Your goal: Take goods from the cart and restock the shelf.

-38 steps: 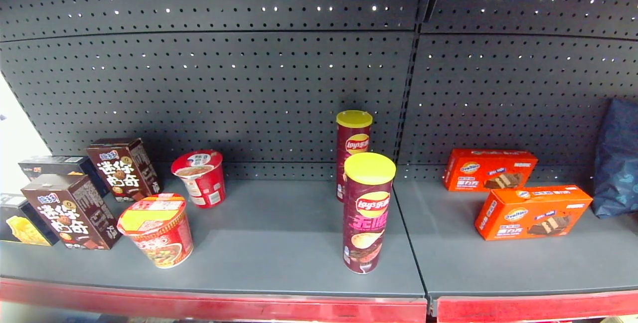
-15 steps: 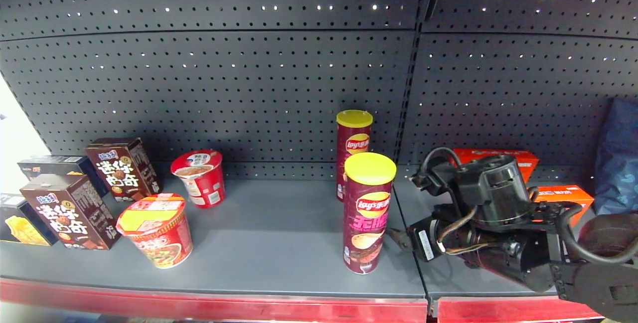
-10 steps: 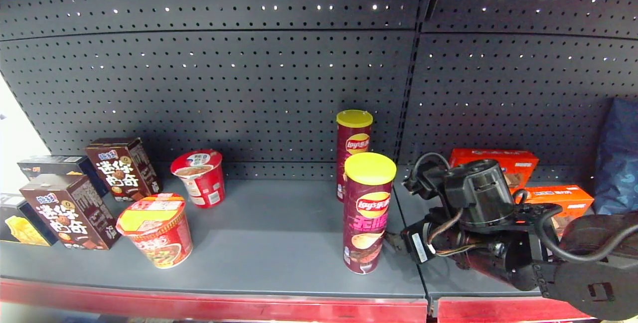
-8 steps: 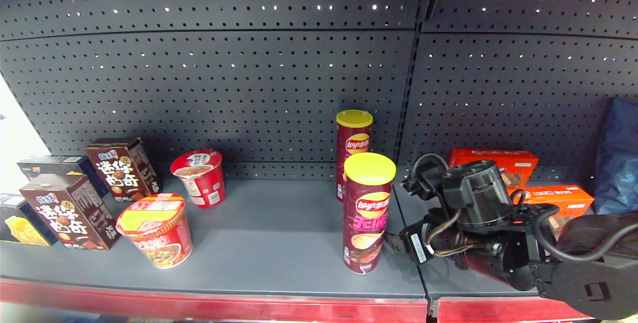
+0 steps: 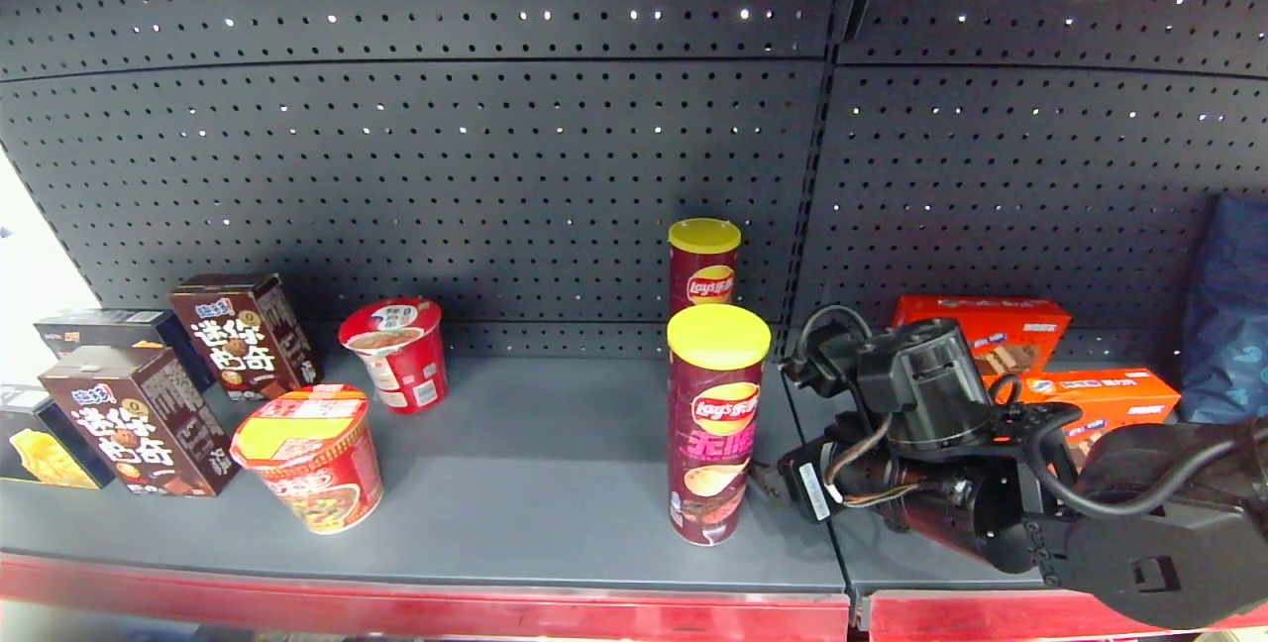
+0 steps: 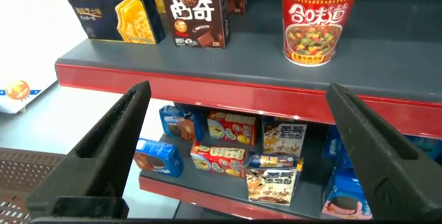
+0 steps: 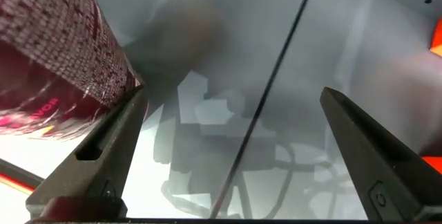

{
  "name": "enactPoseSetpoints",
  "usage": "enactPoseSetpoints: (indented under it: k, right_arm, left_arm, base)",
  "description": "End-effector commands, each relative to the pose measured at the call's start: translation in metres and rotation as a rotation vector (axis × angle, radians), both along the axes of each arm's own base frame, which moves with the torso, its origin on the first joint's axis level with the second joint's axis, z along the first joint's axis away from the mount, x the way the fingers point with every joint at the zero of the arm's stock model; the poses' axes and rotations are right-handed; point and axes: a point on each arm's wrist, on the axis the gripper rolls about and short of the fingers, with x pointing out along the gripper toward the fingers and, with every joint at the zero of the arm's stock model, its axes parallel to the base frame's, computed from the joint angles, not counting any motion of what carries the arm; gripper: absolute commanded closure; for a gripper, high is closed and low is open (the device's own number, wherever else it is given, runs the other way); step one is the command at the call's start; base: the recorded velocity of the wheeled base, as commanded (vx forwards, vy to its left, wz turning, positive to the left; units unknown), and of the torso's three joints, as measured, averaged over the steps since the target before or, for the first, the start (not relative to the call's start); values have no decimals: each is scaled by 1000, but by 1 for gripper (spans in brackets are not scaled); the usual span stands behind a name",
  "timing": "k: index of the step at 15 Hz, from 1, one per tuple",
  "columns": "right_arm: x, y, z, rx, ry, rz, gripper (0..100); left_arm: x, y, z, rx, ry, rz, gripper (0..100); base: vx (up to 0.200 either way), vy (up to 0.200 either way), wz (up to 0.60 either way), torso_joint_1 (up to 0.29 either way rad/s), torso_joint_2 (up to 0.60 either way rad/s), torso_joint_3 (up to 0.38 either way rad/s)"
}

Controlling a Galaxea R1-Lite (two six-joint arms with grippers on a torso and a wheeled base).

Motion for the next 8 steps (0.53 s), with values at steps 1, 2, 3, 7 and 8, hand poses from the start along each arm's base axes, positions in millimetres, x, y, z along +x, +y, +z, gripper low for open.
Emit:
enactPoseSetpoints:
  k: [1,2,3,7,8]
  right_arm:
    - [0,-1,-1,-1,3,0,0]
    - [-1,-4,0,-2,2,-7,0]
    - [-1,-5,0,-1,1,-9,0]
    - [-30,-33,49,109,-120,-16,0]
    - [-30,-33,49,109,-120,-16,0]
  left_arm:
    - [0,0,0,0,5,1,0]
    - [0,0,0,-2,4,1,0]
    - [0,0,0,-2,4,1,0]
    - [0,0,0,-34,-5,4,0]
    - [0,0,0,-34,-5,4,0]
  base:
    - [0,0,0,0,0,0]
    - [0,0,0,0,0,0]
    - [0,0,0,0,0,0]
    - [0,0,0,0,0,0]
    - [0,0,0,0,0,0]
